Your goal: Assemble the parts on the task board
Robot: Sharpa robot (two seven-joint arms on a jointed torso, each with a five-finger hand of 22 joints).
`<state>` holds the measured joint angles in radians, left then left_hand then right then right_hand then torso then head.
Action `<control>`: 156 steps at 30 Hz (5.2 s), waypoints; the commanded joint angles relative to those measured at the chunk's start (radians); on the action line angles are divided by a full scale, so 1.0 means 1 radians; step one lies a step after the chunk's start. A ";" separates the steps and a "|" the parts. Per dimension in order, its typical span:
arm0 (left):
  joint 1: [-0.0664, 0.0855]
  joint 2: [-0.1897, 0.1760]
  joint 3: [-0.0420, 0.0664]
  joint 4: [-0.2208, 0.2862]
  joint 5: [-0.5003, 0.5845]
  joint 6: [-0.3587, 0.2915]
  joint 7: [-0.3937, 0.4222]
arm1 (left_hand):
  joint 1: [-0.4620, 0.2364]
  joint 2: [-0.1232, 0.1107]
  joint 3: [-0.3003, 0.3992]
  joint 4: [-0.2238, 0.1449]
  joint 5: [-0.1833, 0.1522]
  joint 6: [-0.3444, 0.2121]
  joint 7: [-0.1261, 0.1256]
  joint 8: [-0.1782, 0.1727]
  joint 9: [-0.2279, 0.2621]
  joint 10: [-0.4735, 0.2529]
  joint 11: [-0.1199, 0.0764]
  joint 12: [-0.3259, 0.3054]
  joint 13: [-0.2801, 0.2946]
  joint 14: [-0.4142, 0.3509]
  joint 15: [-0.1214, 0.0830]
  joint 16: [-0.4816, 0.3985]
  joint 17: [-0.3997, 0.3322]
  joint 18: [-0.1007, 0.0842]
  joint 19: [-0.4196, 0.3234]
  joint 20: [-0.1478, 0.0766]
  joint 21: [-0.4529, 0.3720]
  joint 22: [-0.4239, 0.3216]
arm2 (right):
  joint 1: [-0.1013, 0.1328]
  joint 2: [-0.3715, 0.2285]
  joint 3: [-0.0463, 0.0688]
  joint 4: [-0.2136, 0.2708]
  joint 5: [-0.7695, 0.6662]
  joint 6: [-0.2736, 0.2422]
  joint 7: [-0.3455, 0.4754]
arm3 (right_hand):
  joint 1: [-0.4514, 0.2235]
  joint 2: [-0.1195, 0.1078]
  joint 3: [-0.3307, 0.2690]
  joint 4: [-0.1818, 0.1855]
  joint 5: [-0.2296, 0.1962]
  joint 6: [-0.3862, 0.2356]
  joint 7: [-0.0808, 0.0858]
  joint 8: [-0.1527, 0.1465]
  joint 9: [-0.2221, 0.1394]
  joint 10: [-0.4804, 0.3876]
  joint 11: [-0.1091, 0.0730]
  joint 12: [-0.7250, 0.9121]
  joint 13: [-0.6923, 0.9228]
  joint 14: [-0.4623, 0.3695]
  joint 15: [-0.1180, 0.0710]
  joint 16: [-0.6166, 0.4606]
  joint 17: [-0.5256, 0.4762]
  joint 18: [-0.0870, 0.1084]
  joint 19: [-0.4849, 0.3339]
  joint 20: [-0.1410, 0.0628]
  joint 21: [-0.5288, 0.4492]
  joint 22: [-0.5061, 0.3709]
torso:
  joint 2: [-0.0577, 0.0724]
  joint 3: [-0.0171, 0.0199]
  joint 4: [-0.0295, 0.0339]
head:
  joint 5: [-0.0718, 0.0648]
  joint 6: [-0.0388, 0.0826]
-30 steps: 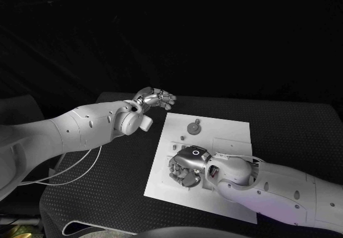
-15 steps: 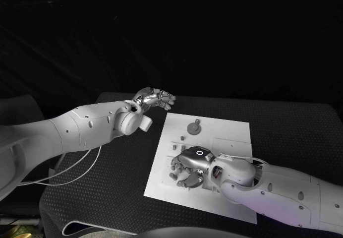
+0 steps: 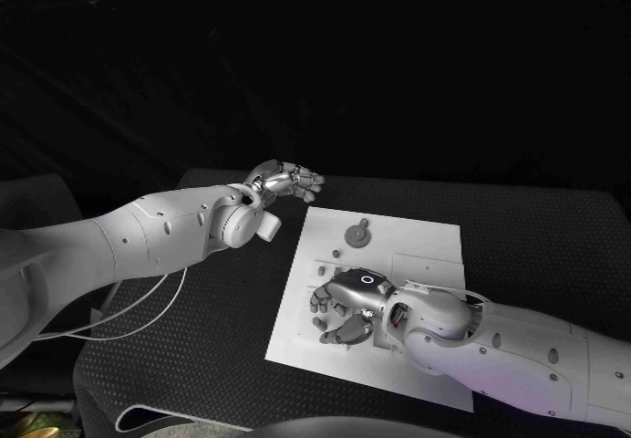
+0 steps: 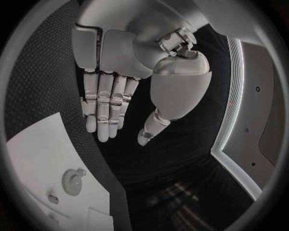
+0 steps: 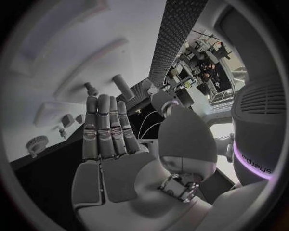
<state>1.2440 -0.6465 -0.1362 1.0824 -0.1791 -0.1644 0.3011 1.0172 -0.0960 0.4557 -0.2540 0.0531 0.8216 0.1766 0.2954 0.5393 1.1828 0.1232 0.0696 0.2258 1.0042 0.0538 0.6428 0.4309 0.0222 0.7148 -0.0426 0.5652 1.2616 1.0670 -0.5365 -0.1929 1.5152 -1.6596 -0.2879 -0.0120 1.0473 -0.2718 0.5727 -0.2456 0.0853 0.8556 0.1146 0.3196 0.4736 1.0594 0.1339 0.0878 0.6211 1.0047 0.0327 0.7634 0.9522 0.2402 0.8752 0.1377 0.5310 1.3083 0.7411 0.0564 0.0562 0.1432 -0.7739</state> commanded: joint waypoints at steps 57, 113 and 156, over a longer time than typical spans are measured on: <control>0.001 0.000 0.001 0.002 0.005 0.021 0.001 | -0.007 0.000 0.000 0.013 0.001 -0.007 0.005 -0.002 -0.002 -0.010 0.002 0.002 0.002 0.005 0.005 -0.007 0.008 0.004 0.007 0.002 -0.010 0.004 | -0.001 0.016 0.000 -0.019 -0.072 0.014 -0.006 | 0.071 0.052 0.183 0.017 -0.037 0.114 -0.025 0.053 0.043 -0.264 -0.091 1.025 0.455 -0.080 -0.088 0.637 0.044 0.022 0.033 -0.092 0.527 0.010 | 0.000 0.0012 -0.0010 | 0.004 -0.007; -0.012 -0.024 0.000 0.001 0.007 0.004 0.041 | 0.000 0.011 0.000 0.013 0.002 0.019 -0.007 0.014 0.002 0.038 -0.021 0.026 0.016 0.018 0.000 -0.012 0.027 0.004 0.016 -0.002 -0.015 0.015 | 0.150 -0.338 0.072 0.049 0.793 0.222 -0.150 | -0.033 0.095 0.027 0.071 -0.024 0.033 0.037 0.003 -0.030 -0.138 -0.093 1.194 0.331 0.042 -0.097 0.686 -0.052 0.022 0.139 -0.144 0.602 -0.036 | -0.021 0.0036 -0.0296 | -0.118 0.077; -0.029 -0.100 -0.004 0.137 0.015 0.012 0.057 | -0.035 -0.002 -0.021 0.017 0.002 0.021 -0.011 0.012 -0.001 0.029 -0.016 0.015 0.014 0.013 0.003 -0.029 0.037 0.002 0.013 0.000 -0.026 0.022 | 0.166 -0.460 -0.041 0.239 0.613 0.338 -0.545 | -0.318 0.062 0.113 0.217 -0.036 0.065 0.006 0.022 0.026 -0.065 -0.124 1.221 0.394 0.131 -0.129 0.650 0.010 0.022 0.208 -0.200 0.634 -0.081 | -0.037 0.0017 -0.0529 | -0.191 0.013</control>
<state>1.2148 -0.7489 -0.1407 1.2161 -0.1695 -0.1590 0.3454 0.9920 -0.0974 0.4393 -0.2376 0.0531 0.8378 0.1678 0.3051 0.5390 1.2133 0.1037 0.0910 0.2405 1.0169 0.0517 0.6201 0.4661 0.0214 0.7256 -0.0461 0.5455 1.2820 1.2342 -0.9965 -0.2335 1.7568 -0.9909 0.0783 -0.5435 0.7343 -0.2076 0.6809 -0.0273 0.0543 0.9477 0.0996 0.3449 0.5005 0.9855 0.0116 1.3150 1.0141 1.1321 -0.0976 1.4188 0.9619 0.2139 1.0859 -0.0591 1.1614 1.2278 0.7031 0.0590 0.0022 -0.0475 -0.7595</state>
